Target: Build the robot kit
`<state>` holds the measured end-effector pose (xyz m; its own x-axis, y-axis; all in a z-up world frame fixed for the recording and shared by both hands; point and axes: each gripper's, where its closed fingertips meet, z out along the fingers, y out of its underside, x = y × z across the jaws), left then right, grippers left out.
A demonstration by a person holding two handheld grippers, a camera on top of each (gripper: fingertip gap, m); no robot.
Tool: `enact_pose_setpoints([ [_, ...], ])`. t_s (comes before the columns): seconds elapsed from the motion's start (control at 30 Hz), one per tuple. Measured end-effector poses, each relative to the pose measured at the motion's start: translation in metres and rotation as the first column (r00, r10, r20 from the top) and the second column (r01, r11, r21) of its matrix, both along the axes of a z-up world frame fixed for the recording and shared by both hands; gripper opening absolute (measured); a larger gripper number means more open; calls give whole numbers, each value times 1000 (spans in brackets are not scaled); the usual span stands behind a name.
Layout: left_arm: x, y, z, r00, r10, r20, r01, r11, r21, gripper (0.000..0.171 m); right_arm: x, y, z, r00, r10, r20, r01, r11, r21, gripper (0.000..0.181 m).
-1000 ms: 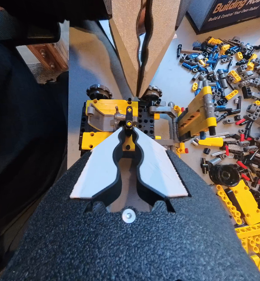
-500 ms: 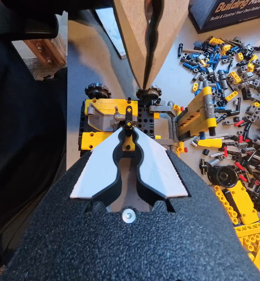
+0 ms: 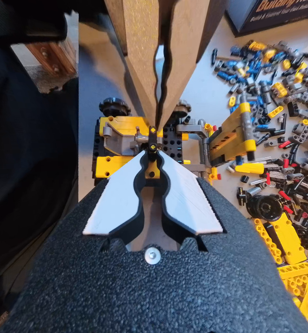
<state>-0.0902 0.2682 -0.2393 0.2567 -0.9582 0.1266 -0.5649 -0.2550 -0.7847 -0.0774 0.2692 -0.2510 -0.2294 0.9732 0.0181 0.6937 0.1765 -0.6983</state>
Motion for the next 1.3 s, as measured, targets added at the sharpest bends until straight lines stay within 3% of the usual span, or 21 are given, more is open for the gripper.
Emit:
enact_pose_setpoints([
  [0.1,2,1,1,1000,13,20,-12,1000,-29,0,0,0,1,1000,-6,-8,6,1000,-12,7],
  [0.17,2,1,5,1000,-1,-10,2,1000,22,0,0,0,1,1000,-4,-4,4,1000,-3,7],
  [0.27,5,-3,40,991,-7,137,6,1000,10,0,0,0,1,1000,-2,-3,2,1000,4,7],
  [0.3,1,1,38,995,9,104,-12,999,29,0,0,0,1,1000,-3,-6,3,1000,1,7],
  [0.37,-6,-2,-3,997,-6,-76,6,1000,9,0,0,0,1,1000,-4,-9,4,1000,-4,7],
  [0.4,0,-5,-14,998,-15,-57,13,1000,-22,0,2,-1,0,1000,6,8,-6,1000,-11,7],
  [0.47,-4,-1,-9,999,2,-42,-3,999,-36,0,2,-1,0,1000,-2,0,2,1000,-21,7],
  [0.5,-11,15,-3,996,70,-51,-68,996,52,0,1,-1,0,1000,-3,-3,3,1000,-16,7],
  [0.57,-18,24,19,993,112,28,-114,992,60,0,1,0,0,1000,-10,1,10,1000,-10,7],
  [0.67,-19,17,34,992,81,94,-86,995,47,0,-1,1,0,1000,-11,-6,11,1000,-3,7],
  [0.87,-1,0,11,999,2,33,-2,1000,-5,0,-2,1,0,1000,-8,10,8,1000,4,7],
  [1.1,1,-2,5,999,-5,-36,5,1000,1,0,-2,1,0,1000,-4,25,3,1000,2,7],
  [1.13,1,-1,4,999,5,-46,-5,1000,6,17,-2,1,0,1000,-3,26,3,1000,2,7],
  [1.2,1,-2,5,998,5,-55,-5,1000,-2,19,-3,1,0,1000,-4,25,4,1000,2,7],
  [1.27,1,-4,6,998,-11,-58,11,1000,3,0,-3,1,0,1000,-5,22,5,1000,4,7],
  [1.3,1,-3,5,998,-9,-68,10,1000,11,0,-3,1,0,1000,-6,21,6,1000,4,7],
])
